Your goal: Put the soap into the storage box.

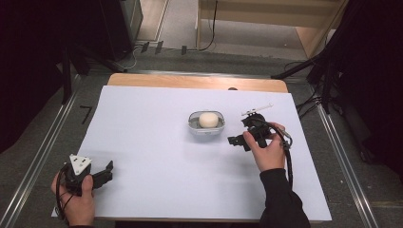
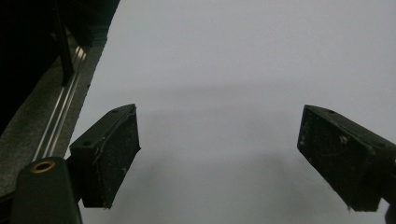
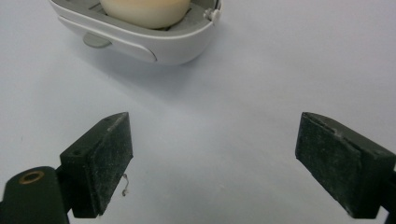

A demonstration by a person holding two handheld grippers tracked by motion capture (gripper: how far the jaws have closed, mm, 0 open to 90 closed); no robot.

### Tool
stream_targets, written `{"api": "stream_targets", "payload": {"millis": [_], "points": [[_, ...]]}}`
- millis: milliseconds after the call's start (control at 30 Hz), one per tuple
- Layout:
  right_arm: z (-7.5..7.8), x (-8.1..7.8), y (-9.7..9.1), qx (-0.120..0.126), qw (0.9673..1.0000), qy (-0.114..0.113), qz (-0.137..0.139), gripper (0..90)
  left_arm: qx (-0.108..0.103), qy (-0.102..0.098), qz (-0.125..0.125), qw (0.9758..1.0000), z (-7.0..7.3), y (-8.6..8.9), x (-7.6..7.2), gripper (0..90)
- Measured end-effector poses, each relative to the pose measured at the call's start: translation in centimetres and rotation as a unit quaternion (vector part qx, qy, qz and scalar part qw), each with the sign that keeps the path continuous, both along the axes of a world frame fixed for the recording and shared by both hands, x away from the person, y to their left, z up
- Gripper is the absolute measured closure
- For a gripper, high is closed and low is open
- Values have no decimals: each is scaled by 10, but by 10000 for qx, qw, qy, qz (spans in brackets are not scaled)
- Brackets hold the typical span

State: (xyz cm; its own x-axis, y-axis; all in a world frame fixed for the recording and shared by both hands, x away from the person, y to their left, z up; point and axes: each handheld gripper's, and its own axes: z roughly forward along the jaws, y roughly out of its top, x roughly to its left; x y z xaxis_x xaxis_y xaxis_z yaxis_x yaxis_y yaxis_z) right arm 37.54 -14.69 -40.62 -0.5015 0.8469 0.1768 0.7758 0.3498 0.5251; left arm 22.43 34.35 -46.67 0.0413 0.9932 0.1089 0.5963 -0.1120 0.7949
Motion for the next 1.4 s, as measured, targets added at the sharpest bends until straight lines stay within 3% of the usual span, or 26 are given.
{"api": "stream_targets", "payload": {"millis": [967,1400], "points": [[-34,-44,-85,419,9981,-206,-404,118,84,-6,-1,10000,0,-2,0,138],[-48,-64,-112,501,9972,-259,-498,119,142,-10,-10,9999,0,-3,0,138]]}}
